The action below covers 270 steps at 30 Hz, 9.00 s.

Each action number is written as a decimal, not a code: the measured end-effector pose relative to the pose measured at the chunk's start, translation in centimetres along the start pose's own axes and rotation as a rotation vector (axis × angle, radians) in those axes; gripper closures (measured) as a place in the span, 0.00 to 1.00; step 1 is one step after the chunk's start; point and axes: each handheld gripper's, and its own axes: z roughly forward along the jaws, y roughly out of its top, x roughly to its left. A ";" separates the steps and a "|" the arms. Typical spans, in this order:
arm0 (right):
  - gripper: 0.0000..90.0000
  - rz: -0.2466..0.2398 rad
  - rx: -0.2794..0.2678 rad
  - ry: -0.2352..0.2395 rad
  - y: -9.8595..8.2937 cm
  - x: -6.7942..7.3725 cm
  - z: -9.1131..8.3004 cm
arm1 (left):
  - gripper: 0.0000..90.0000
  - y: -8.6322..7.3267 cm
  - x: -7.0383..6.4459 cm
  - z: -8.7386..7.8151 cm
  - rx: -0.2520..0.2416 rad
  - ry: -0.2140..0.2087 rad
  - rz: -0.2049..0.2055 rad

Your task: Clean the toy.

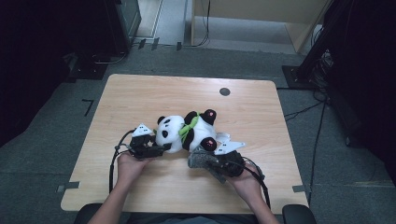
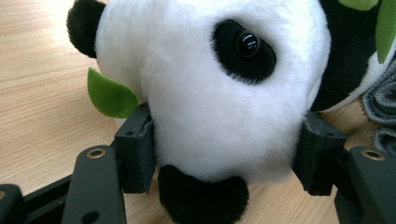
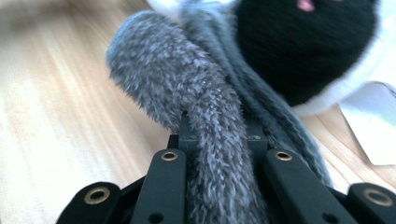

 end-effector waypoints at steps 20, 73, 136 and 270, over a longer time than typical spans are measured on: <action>0.86 -0.048 -0.155 0.031 10.7 2.9 1.5 | 0.37 0.0 -0.1 0.0 -0.004 0.003 -0.001; 0.86 -0.100 0.003 -0.058 0.0 0.1 1.8 | 0.39 0.2 0.0 0.0 0.016 -0.003 0.003; 0.86 0.091 -0.155 -0.075 5.8 -8.3 -3.6 | 0.41 0.2 -0.1 0.0 0.011 0.007 0.005; 0.11 -0.006 -0.191 0.064 3.0 -5.9 3.3 | 0.14 2.1 1.5 0.7 -0.049 -0.092 0.001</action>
